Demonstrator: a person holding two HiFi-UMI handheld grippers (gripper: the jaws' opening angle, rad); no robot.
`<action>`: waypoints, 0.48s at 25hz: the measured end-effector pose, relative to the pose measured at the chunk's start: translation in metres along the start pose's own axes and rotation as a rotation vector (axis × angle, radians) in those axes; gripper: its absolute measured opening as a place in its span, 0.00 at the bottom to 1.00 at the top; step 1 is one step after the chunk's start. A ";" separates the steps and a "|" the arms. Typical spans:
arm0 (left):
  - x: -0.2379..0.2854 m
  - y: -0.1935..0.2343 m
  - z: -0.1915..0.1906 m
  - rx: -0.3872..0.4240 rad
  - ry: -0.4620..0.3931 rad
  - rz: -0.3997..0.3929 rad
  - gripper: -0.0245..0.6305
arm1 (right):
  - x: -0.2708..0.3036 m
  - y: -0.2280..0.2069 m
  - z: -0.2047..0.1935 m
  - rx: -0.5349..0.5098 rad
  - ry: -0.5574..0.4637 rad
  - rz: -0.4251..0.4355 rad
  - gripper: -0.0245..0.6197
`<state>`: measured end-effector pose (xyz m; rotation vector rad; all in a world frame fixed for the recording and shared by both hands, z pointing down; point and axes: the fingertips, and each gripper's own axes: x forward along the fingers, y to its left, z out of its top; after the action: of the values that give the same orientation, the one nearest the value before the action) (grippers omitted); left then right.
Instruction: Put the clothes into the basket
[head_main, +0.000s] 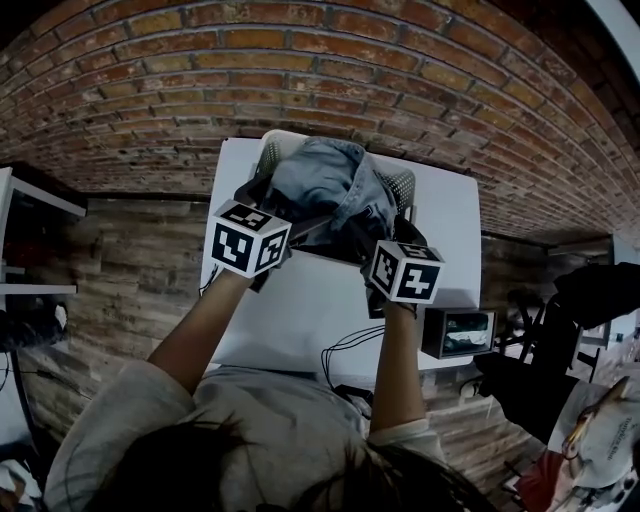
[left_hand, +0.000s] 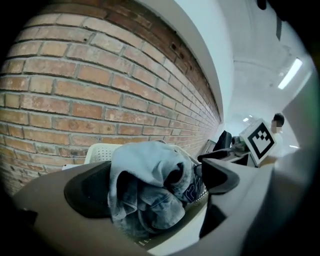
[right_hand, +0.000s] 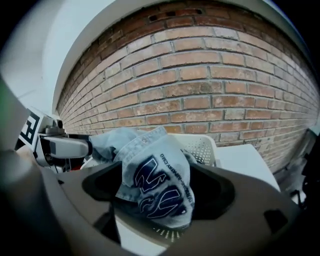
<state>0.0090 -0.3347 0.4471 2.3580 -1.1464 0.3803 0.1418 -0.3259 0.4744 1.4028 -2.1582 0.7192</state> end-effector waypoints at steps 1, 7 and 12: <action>-0.003 -0.001 0.002 -0.006 -0.017 0.000 0.88 | -0.003 0.002 0.002 0.003 -0.020 0.001 0.69; -0.025 -0.007 0.011 0.044 -0.103 0.005 0.88 | -0.015 0.019 0.011 -0.023 -0.091 0.007 0.68; -0.035 -0.021 0.010 0.061 -0.110 -0.041 0.74 | -0.028 0.036 0.017 -0.051 -0.160 0.025 0.41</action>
<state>0.0044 -0.3061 0.4166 2.4783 -1.1488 0.2781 0.1171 -0.3055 0.4370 1.4530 -2.3025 0.5738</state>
